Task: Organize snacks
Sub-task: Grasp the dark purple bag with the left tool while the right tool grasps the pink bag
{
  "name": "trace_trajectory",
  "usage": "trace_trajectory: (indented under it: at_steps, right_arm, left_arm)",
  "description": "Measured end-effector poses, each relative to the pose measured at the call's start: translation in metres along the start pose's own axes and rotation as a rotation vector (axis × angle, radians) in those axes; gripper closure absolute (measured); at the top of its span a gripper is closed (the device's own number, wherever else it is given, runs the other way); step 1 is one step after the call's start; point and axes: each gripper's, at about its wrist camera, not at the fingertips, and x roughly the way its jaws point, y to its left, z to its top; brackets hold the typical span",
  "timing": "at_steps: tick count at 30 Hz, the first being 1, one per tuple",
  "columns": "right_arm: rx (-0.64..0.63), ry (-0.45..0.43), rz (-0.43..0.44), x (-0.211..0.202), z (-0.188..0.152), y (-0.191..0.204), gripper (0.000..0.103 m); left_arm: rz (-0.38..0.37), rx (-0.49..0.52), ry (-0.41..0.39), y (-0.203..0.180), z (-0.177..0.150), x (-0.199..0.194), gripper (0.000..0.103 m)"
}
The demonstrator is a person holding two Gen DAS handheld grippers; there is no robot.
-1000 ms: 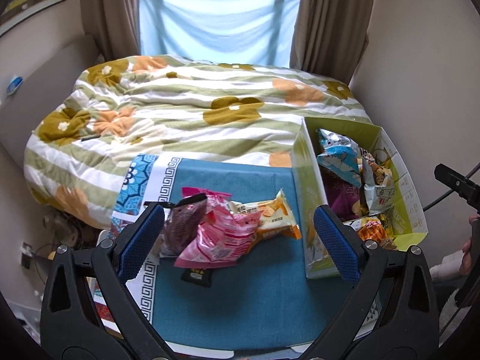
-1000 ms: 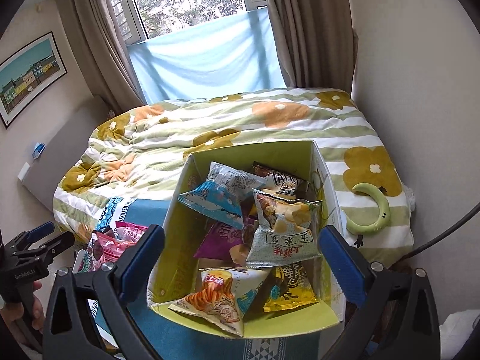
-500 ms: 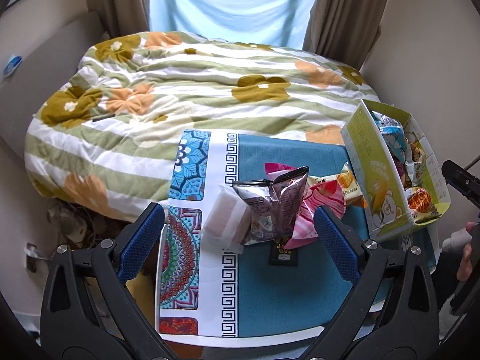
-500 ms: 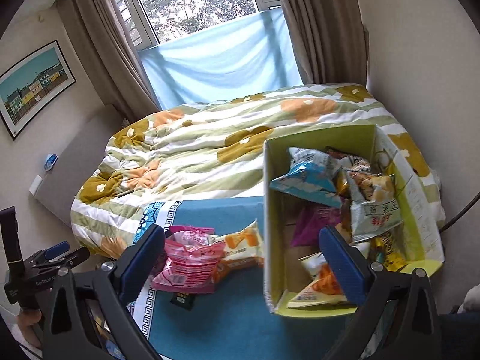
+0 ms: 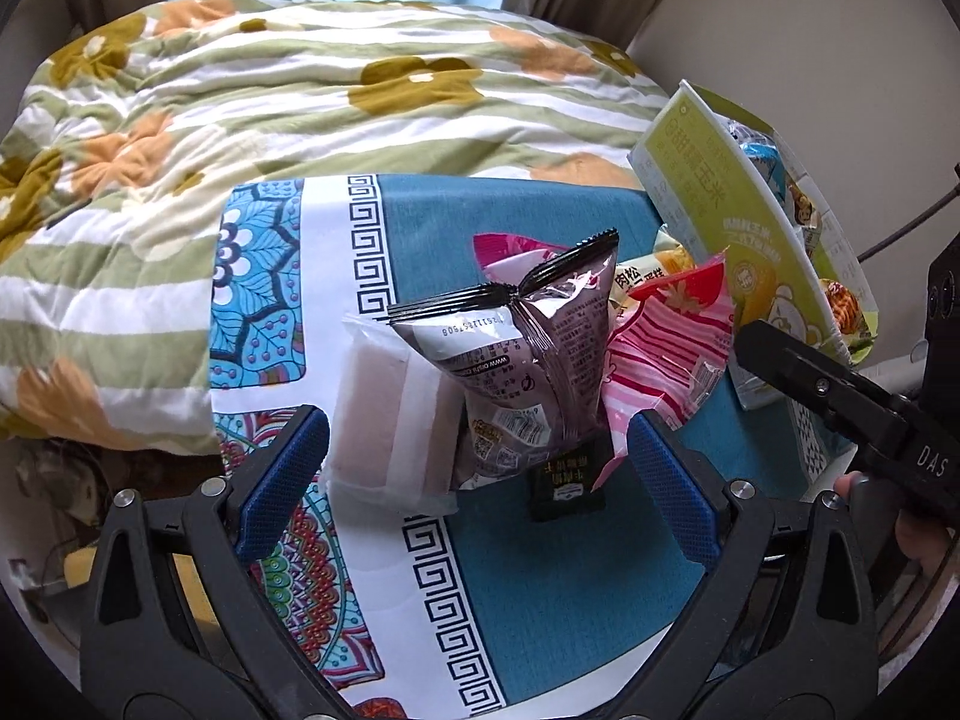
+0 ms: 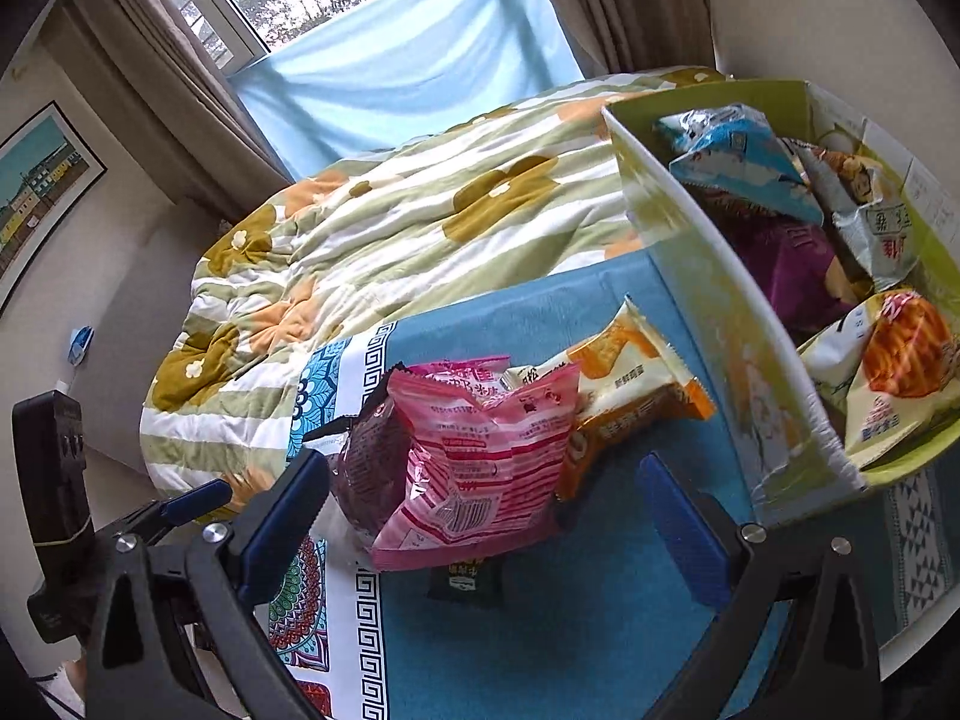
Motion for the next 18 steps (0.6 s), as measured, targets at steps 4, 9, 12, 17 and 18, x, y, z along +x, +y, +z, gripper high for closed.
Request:
trace_trajectory:
  at_steps: [4, 9, 12, 17, 18]
  right_arm:
    - [0.034, 0.028, 0.003, 0.031, -0.004, 0.0, 0.001]
    - [0.075, 0.04, 0.001, 0.054, -0.002, -0.006, 0.001]
    - [0.095, 0.052, 0.01, 0.061, -0.003, -0.011, 0.018]
    - [0.096, 0.049, 0.02, 0.056, -0.004, -0.015, 0.033]
    - [0.095, 0.05, 0.022, 0.056, -0.004, -0.015, 0.034]
  left_arm:
    - [-0.013, -0.004, -0.011, 0.007, 0.002, 0.016, 0.004]
    - [-0.037, 0.003, -0.017, 0.009, 0.006, 0.03, 0.004]
    - [-0.038, 0.029, -0.012, 0.003, 0.006, 0.036, 0.004]
    - [-0.051, 0.048, -0.009, -0.006, 0.006, 0.044, 0.004]
    - [-0.054, 0.049, -0.009, -0.007, 0.007, 0.046, 0.004]
